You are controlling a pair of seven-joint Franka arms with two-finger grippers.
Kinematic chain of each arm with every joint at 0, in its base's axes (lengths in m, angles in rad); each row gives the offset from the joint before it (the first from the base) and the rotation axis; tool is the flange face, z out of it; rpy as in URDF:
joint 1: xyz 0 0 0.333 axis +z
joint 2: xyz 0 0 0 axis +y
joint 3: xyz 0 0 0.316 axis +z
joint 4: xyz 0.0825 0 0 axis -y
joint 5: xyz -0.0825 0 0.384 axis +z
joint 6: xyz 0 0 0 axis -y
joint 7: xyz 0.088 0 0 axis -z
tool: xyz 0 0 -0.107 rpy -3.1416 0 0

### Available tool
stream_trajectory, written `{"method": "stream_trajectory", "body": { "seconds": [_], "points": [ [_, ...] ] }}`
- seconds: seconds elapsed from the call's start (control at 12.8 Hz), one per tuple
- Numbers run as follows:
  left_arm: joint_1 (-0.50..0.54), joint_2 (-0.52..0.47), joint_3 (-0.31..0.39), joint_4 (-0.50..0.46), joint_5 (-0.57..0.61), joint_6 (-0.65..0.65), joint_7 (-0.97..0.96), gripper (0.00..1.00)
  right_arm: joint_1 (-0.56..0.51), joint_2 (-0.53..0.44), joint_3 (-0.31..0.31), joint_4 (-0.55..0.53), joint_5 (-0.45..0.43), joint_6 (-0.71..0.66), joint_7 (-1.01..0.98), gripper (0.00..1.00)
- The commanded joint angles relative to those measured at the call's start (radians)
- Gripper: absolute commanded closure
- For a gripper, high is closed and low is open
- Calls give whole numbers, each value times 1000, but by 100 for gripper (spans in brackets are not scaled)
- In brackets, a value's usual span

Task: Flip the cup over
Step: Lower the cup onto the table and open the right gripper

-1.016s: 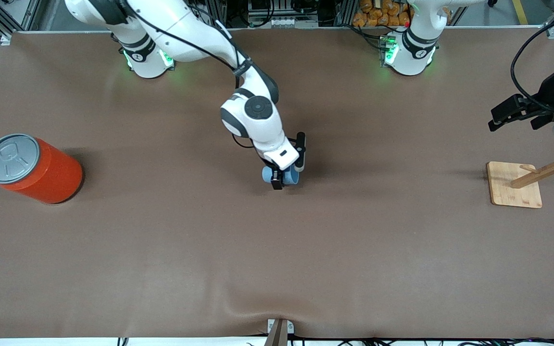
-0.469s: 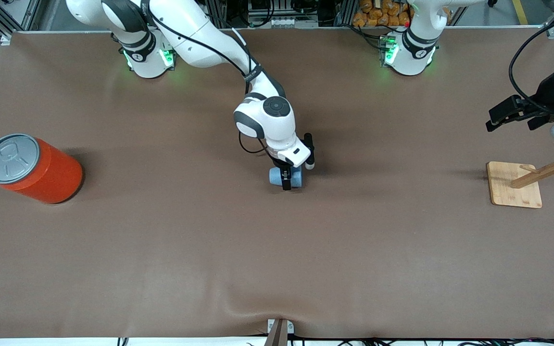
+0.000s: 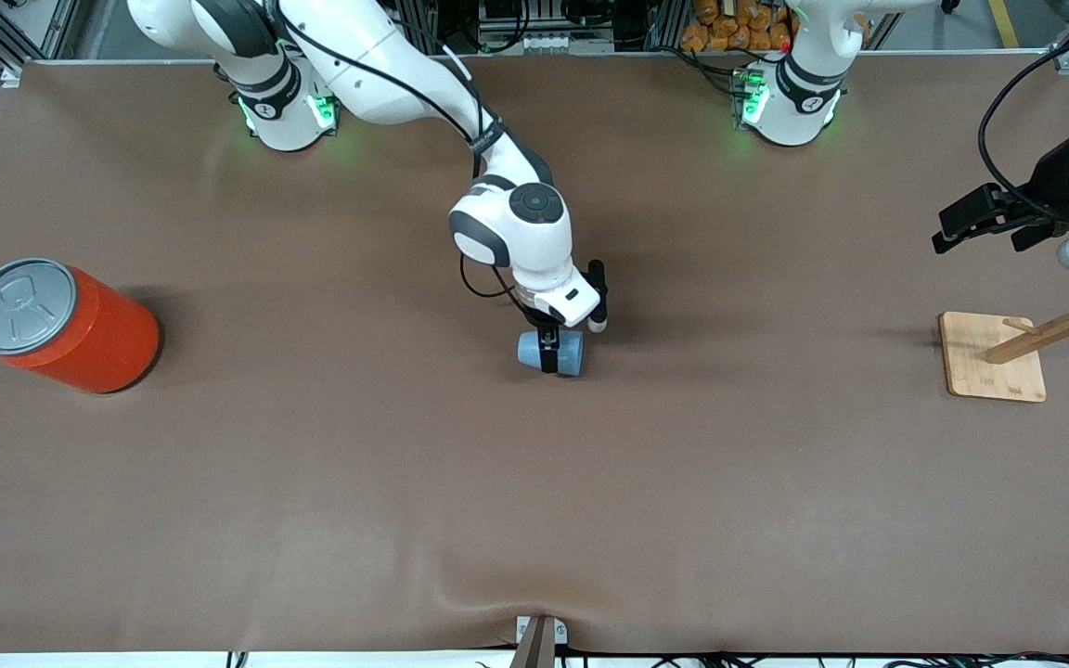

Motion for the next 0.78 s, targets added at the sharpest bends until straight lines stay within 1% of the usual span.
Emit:
{"method": "stream_trajectory", "body": {
  "seconds": [0.0,0.16,0.23,0.39,0.55,0.7],
  "points": [
    [3,17,3,21,-78,-14,20,0,-4,-78,6,-19,35,-102,74,0],
    [9,52,4,21,-192,-10,23,0,-4,-121,6,-19,68,-182,116,0],
    [12,77,3,27,-224,0,23,0,-7,-142,6,-19,84,-212,116,0],
    [-1,159,0,95,-282,17,33,0,-35,-194,5,-18,149,-291,116,0],
    [-5,248,-3,135,-364,28,112,0,-64,-248,3,-16,197,-373,125,0],
    [5,322,-2,129,-511,93,193,0,-84,-273,3,23,226,-488,166,0]
  ]
}}
